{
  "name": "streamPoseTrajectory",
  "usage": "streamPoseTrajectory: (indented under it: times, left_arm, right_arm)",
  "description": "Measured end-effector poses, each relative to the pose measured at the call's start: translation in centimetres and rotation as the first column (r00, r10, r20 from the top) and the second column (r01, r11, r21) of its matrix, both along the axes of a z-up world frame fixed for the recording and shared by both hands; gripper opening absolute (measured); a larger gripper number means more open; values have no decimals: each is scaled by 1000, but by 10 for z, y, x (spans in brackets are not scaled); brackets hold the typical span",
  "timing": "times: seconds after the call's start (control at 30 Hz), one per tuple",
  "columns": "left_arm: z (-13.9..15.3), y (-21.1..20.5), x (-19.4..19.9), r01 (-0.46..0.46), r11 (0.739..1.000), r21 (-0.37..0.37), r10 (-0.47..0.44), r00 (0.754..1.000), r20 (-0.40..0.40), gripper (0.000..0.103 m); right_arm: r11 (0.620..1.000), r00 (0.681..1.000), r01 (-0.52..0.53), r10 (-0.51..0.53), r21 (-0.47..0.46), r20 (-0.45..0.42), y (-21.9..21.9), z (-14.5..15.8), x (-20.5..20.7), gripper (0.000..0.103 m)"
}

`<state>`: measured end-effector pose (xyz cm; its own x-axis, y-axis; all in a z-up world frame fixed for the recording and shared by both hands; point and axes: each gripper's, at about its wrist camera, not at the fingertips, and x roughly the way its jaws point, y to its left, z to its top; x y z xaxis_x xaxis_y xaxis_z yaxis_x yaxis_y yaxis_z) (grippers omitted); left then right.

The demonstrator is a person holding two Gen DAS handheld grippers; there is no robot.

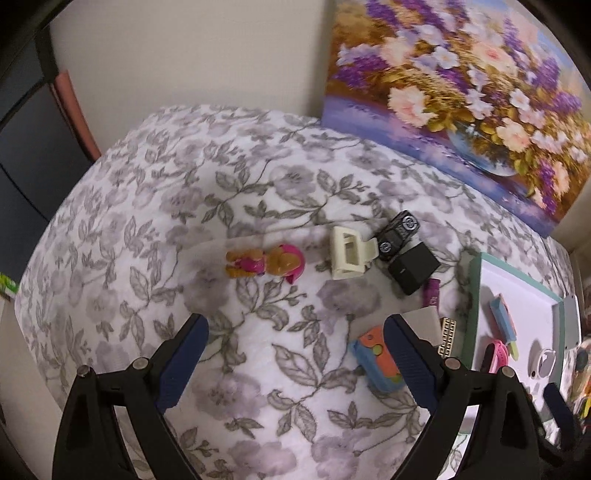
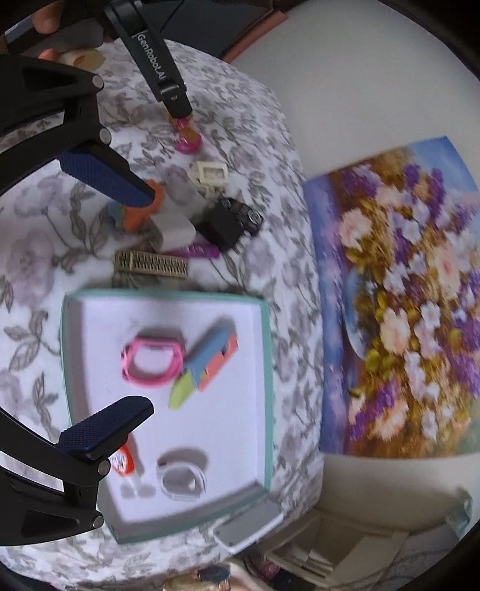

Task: Organize rigid objects
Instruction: 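Withdraw both grippers from the tray back toward the remaining items, then grasp the orange-blue toy block with the left gripper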

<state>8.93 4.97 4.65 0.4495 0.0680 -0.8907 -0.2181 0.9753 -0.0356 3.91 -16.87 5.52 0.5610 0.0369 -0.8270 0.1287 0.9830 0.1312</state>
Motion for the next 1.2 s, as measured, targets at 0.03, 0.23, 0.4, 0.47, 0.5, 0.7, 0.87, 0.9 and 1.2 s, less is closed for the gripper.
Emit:
streamPoseTrajectory:
  times: [0.03, 0.23, 0.4, 0.47, 0.5, 0.7, 0.87, 0.9, 1.2]
  left_arm:
    - [-3, 2, 1, -3, 1000, -8, 3, 1000, -9, 96]
    - [-31, 8, 11, -33, 999, -43, 30, 996, -80, 96]
    - [-56, 4, 20, -43, 997, -66, 33, 989, -145, 96]
    - [-63, 1, 23, -40, 996, -78, 27, 986, -162, 96]
    - [-66, -1, 24, -39, 996, -86, 24, 986, -167, 96]
    - [-78, -16, 30, -10, 993, -115, -13, 980, -197, 96]
    - [-83, -34, 31, 41, 987, -158, -74, 976, -206, 96]
    - [-84, -39, 31, 56, 987, -149, -87, 974, -210, 96]
    - [-91, -72, 34, 118, 987, -105, -139, 966, -219, 96]
  right_arm:
    - [1000, 1000, -9, 10, 11, -6, 3, -3, 3, 103]
    - [999, 997, -46, 47, 15, -60, 23, -25, 20, 103]
    - [999, 994, -48, 49, 15, -101, 27, -41, 33, 103]
    - [999, 993, -47, 48, 10, -112, 27, -44, 37, 103]
    - [999, 992, -48, 47, -1, -116, 27, -45, 38, 103]
    - [998, 991, -11, 2, -65, -134, 12, -48, 43, 103]
    - [998, 989, 56, -61, -41, -137, -12, -47, 41, 103]
    - [997, 988, 70, -74, -36, -136, -16, -46, 41, 103]
    - [991, 981, 134, -134, -9, -139, -39, -46, 38, 103]
